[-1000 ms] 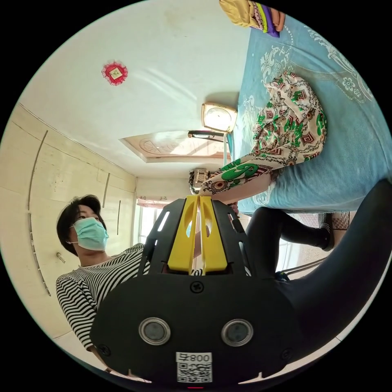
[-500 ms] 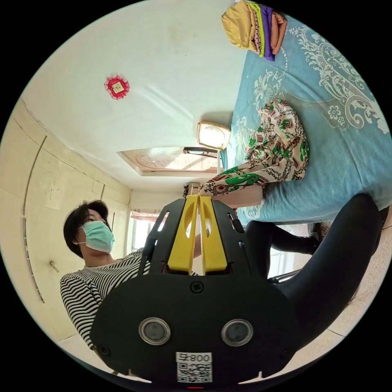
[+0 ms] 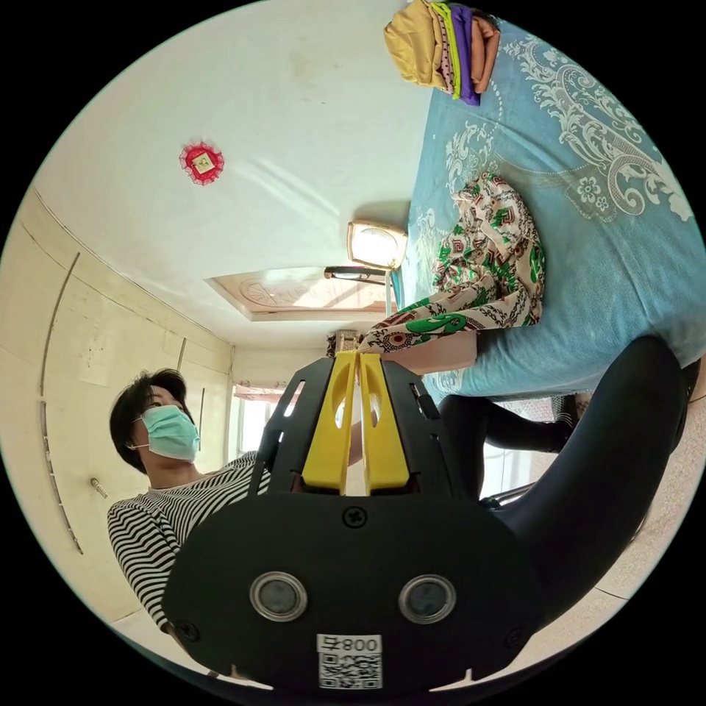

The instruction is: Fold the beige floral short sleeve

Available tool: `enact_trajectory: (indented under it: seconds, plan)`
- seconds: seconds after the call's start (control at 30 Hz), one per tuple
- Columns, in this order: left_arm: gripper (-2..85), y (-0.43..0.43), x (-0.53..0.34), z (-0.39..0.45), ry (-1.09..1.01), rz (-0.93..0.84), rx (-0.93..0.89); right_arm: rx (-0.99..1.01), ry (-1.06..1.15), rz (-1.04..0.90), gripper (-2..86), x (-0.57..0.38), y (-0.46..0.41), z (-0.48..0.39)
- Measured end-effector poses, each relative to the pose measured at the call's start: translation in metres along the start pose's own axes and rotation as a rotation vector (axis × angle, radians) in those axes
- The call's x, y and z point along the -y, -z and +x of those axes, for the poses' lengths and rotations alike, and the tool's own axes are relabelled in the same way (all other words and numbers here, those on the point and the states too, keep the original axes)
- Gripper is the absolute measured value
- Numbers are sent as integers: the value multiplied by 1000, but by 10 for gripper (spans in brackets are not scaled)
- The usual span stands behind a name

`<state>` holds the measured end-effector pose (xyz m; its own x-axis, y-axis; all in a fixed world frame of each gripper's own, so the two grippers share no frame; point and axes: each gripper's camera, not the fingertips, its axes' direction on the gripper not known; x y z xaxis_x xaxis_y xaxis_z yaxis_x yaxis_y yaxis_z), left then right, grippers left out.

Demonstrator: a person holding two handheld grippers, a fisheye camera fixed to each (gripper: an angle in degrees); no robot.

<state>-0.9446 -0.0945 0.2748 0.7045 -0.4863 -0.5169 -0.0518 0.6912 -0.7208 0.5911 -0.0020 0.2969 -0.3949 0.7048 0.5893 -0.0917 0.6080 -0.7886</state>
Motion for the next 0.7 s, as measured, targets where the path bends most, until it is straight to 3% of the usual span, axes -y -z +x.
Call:
enact_trajectory:
  seconds: [0.13, 0.37, 0.57, 0.7]
  plan:
    - [18, 24, -23, -2, -3, -1, -17, -2, 11, 7, 4, -11, -9, -7]
    - [12, 121, -134, -24, 15, 240, -282, -10, 59, -18, 4, -40, -16, -29]
    - [12, 177, -239, -49, 97, 378, -388, -144, 17, -113, 3, -77, -24, -33]
    - [11, 173, -244, -63, 150, 393, -417, -224, -41, -147, 3, -65, -41, -16]
